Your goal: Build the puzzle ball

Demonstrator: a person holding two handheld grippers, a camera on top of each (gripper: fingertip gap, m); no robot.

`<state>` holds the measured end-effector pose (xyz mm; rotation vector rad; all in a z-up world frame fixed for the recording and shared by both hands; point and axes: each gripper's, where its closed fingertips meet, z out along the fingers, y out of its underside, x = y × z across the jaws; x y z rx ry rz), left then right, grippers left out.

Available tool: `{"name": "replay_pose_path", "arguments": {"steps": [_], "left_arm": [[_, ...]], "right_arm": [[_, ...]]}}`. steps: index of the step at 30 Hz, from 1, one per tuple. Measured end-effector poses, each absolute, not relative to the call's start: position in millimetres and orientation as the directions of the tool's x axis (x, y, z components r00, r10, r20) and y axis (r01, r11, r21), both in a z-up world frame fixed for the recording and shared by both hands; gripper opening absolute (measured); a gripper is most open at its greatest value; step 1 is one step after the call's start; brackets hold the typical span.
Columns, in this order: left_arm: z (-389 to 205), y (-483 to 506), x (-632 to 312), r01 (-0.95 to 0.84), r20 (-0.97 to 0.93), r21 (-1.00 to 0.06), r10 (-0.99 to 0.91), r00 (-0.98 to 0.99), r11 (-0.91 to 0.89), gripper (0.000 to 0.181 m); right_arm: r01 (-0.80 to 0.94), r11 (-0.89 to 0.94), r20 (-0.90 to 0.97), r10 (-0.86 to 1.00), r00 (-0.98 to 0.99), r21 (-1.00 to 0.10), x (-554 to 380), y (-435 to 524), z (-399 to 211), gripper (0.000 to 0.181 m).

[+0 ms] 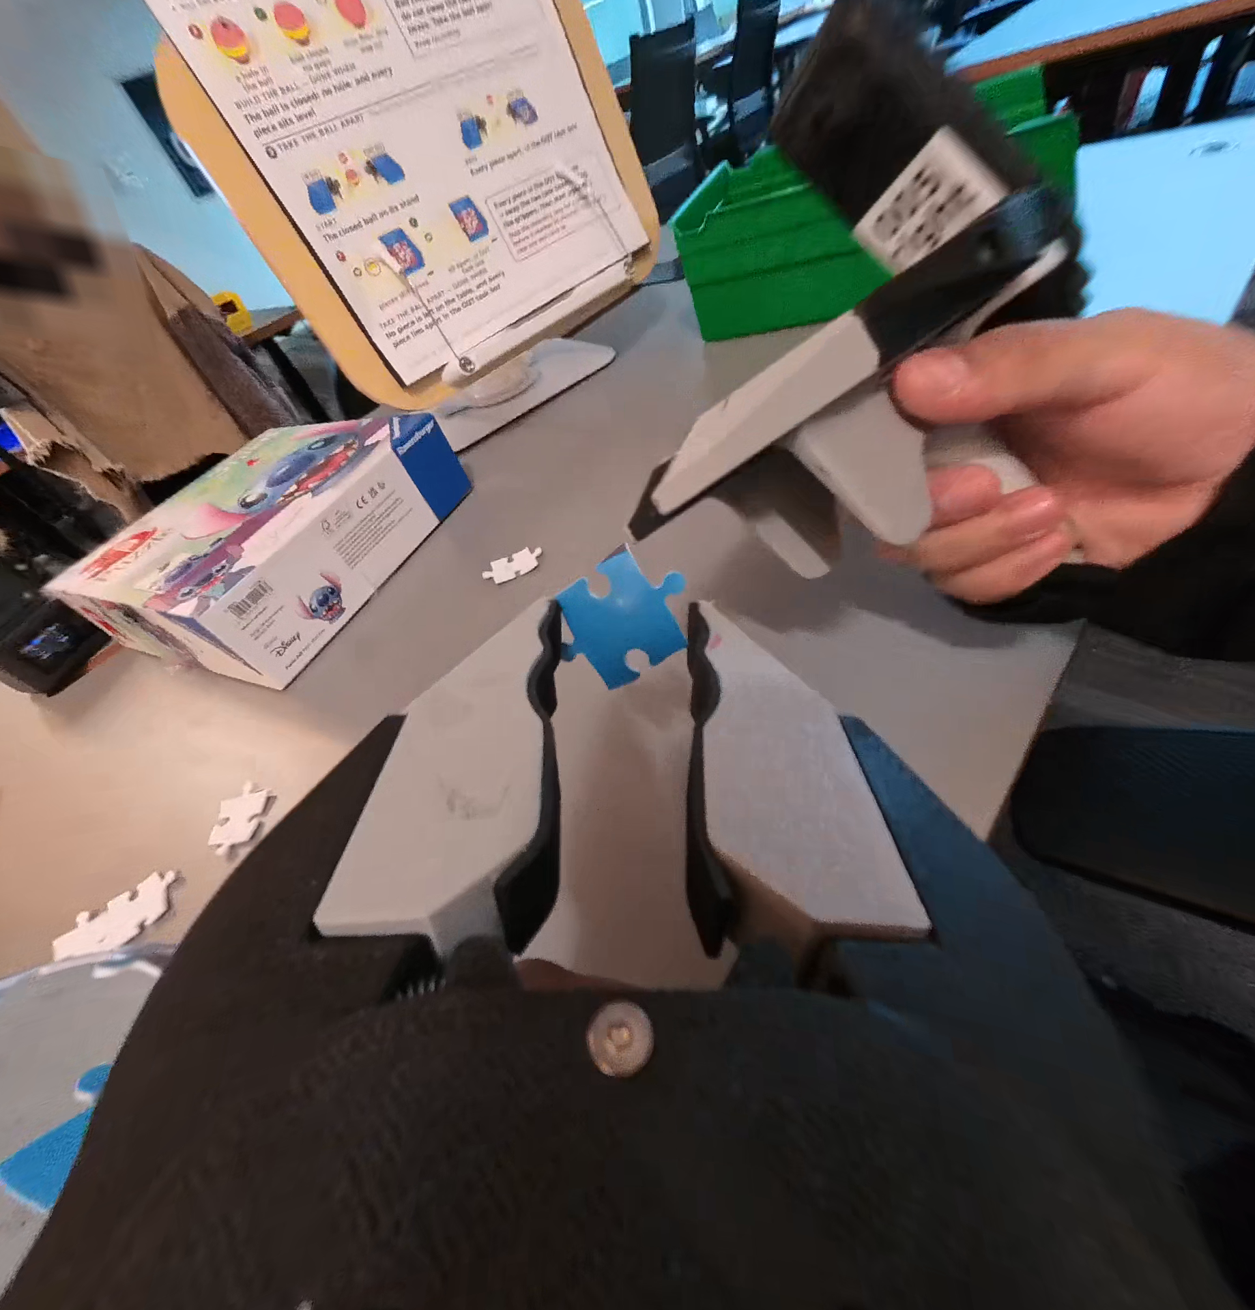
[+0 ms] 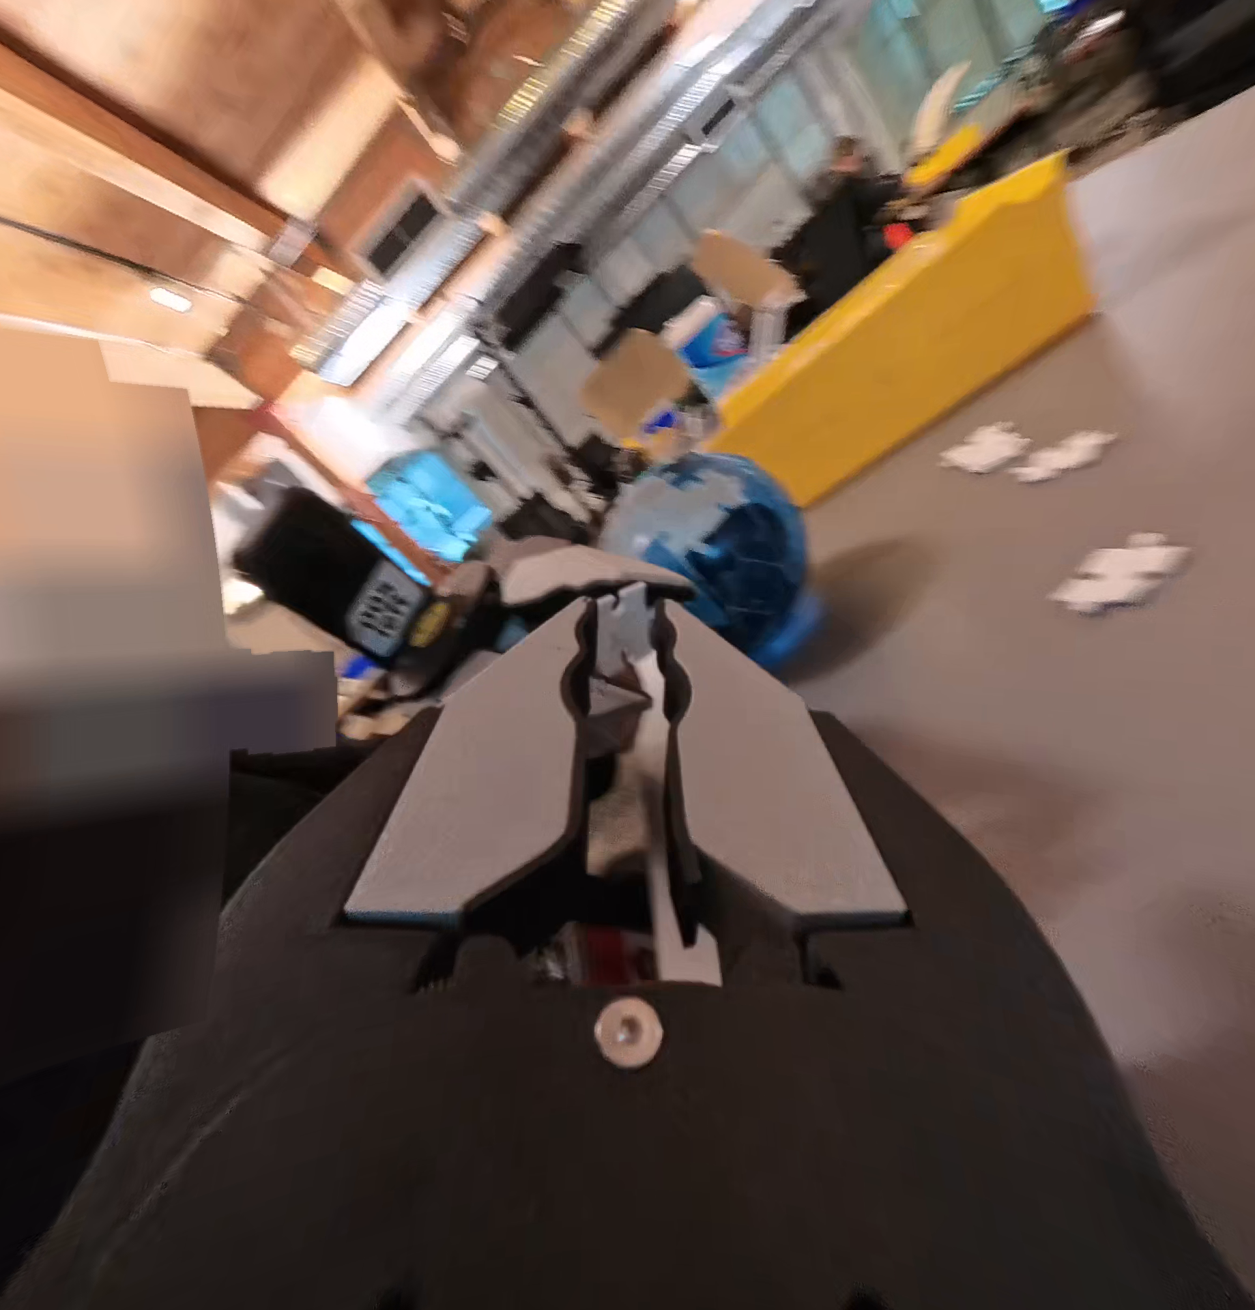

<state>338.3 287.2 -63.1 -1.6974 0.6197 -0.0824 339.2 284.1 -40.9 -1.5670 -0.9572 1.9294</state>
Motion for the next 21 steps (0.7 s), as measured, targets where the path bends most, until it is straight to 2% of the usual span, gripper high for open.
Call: {"name": "replay_pose_path", "arguments": {"steps": [3,6,9,10,11,17,21], "left_arm": [[-73.7,289.5,342.9,-0.416,-0.354,-0.907,-0.417,0.837,-0.067,0.033],[-84.8,287.5,354.0,-0.461,-0.397,-0.885,-0.427,0.812,-0.055,0.033],[-87.8,285.8,357.5,-0.486,-0.429,-0.873,-0.413,0.804,-0.04,0.033],[-87.1,284.2,357.7,-0.483,-0.428,-0.875,-0.414,0.803,-0.032,0.033],[-86.1,282.1,357.9,-0.475,-0.422,-0.88,-0.419,0.804,-0.024,0.033],[-85.8,272.5,347.9,-0.45,-0.405,-0.893,-0.406,0.819,-0.017,0.031],[-90.6,264.8,339.5,-0.4,-0.335,-0.914,-0.434,0.836,-0.064,0.03]], "right_arm": [[0.136,-0.531,-0.546,0.829,-0.118,-0.836,347.5,280.3,-60.8,0.021],[0.188,-0.495,-0.521,0.843,-0.136,-0.848,345.2,261.5,-69.0,0.025],[0.204,-0.47,-0.498,0.859,-0.116,-0.859,339.8,258.0,-75.9,0.016],[0.203,-0.457,-0.482,0.87,-0.102,-0.866,339.9,260.4,-77.4,0.006],[0.203,-0.448,-0.474,0.874,-0.108,-0.871,340.3,260.6,-77.0,0.003],[0.194,-0.481,-0.511,0.844,-0.161,-0.855,336.7,259.9,-73.6,0.0],[0.121,-0.577,-0.586,0.765,-0.266,-0.808,342.6,259.4,-56.0,0.0]]}}
